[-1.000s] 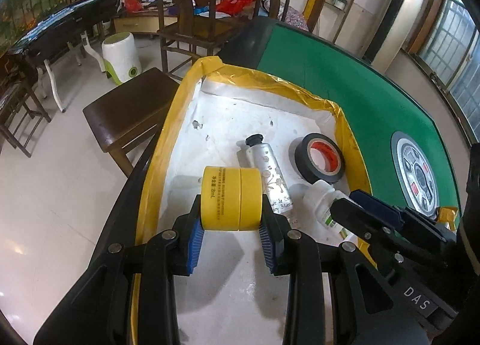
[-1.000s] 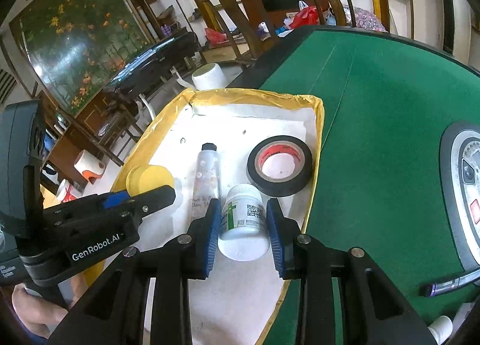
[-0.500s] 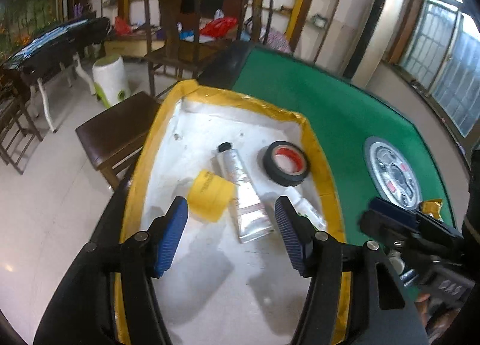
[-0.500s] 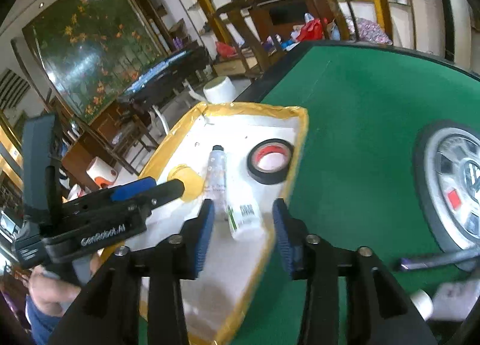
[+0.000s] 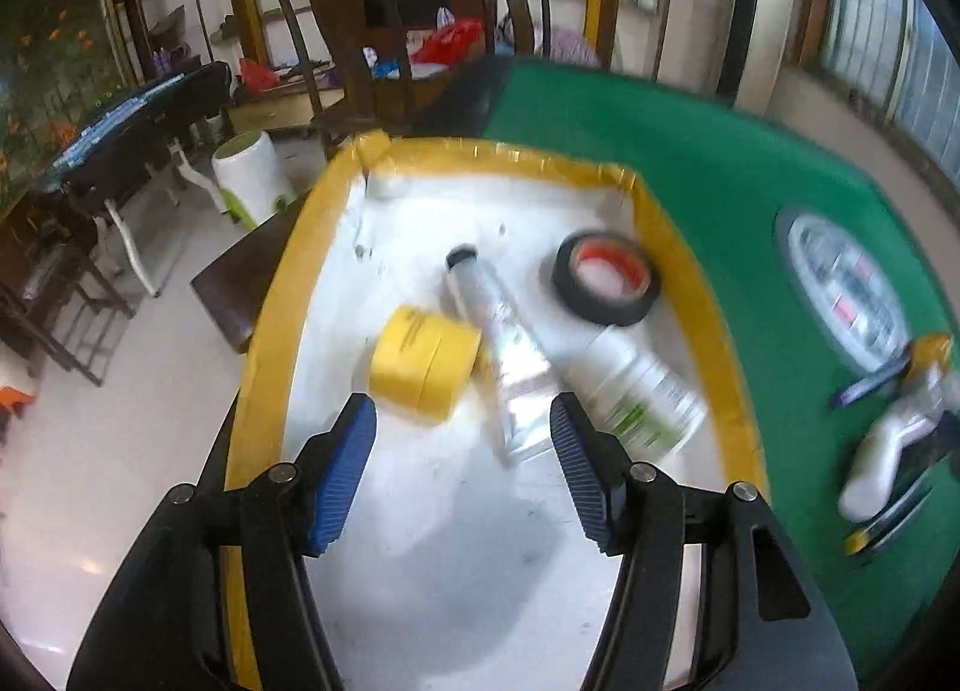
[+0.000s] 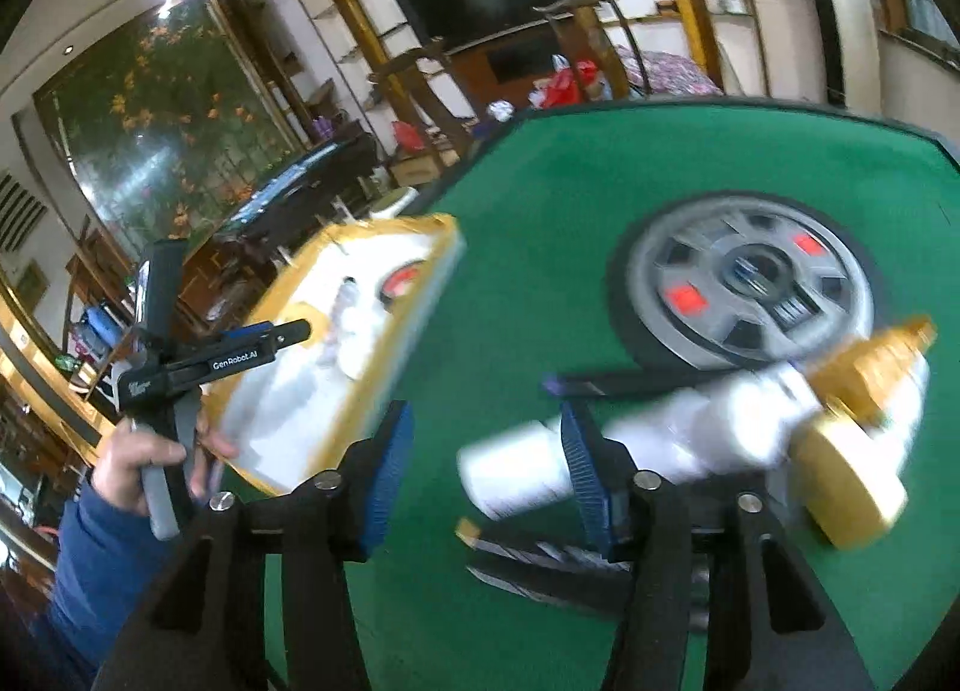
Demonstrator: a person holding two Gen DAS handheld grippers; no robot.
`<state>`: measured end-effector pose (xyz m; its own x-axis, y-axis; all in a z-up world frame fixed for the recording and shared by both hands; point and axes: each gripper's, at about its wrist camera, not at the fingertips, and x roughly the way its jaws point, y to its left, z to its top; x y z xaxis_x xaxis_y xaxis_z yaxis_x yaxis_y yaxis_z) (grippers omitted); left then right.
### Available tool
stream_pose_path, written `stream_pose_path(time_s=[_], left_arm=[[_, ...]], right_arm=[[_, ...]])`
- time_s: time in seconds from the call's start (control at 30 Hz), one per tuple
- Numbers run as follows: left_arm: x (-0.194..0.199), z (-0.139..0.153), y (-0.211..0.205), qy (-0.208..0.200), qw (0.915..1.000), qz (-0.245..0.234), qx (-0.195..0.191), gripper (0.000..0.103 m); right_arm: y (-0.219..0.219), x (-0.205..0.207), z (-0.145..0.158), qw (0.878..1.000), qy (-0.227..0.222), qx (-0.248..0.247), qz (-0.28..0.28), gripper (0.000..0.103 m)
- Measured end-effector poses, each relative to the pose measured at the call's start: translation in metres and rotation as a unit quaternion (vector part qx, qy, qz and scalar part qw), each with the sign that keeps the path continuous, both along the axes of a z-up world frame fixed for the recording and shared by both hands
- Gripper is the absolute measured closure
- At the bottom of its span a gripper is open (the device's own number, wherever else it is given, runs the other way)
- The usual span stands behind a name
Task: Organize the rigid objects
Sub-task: 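Withdraw both grippers from the tray back toward the pile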
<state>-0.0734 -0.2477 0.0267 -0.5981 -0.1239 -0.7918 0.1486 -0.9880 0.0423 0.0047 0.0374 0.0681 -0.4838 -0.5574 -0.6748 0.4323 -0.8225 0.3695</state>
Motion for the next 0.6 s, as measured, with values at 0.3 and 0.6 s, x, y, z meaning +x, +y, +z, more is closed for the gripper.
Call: stream_pose_path(time_s=[0.3,0.6], left_arm=[[0.046,0.018,0.014,0.033,0.9994,0.001,0.012,0.043],[0.104,0.051,0.056,0.091,0.9881,-0.064,0.107,0.043]], right_arm=[[0.024,-0.003,-0.013,0.999,-0.006,0.025,0.029,0.057],[0.017,-0.008,-0.025,0.997,-0.022,0.056,0.044,0.057]])
